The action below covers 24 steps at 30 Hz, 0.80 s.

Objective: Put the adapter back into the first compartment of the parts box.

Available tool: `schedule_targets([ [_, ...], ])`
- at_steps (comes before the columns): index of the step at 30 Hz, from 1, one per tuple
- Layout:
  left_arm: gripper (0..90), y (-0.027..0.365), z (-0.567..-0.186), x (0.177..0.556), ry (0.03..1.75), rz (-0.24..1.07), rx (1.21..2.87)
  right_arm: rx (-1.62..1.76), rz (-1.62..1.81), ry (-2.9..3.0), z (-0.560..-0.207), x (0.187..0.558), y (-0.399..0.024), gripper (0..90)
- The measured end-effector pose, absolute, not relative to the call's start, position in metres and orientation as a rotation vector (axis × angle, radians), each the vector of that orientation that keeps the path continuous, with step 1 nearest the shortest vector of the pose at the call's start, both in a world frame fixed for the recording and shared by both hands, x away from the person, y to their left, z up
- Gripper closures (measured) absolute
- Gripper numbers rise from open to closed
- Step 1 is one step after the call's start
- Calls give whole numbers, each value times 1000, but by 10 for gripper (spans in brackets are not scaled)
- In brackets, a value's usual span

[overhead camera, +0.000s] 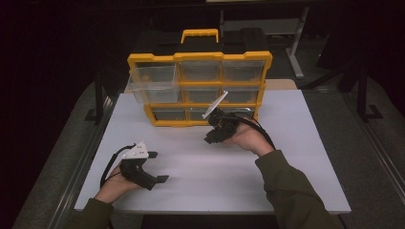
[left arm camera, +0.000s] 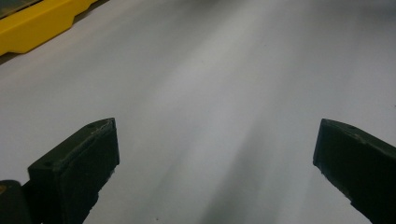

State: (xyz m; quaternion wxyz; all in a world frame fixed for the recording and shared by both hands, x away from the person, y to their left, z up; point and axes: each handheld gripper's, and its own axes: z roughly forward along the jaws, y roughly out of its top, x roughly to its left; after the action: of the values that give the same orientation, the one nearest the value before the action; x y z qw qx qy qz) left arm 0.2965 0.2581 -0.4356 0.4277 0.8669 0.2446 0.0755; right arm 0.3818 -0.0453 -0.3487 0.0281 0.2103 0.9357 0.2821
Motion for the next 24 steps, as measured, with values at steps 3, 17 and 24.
schedule_targets([
  [3,0,258,-435,297,611,188,2166,643,882,2891,-341,382,-44,755],
  [17,0,258,-435,296,612,190,2165,605,931,2863,-306,388,-42,755],
  [24,0,258,-435,296,613,190,2163,584,959,2851,-288,391,-41,754],
])
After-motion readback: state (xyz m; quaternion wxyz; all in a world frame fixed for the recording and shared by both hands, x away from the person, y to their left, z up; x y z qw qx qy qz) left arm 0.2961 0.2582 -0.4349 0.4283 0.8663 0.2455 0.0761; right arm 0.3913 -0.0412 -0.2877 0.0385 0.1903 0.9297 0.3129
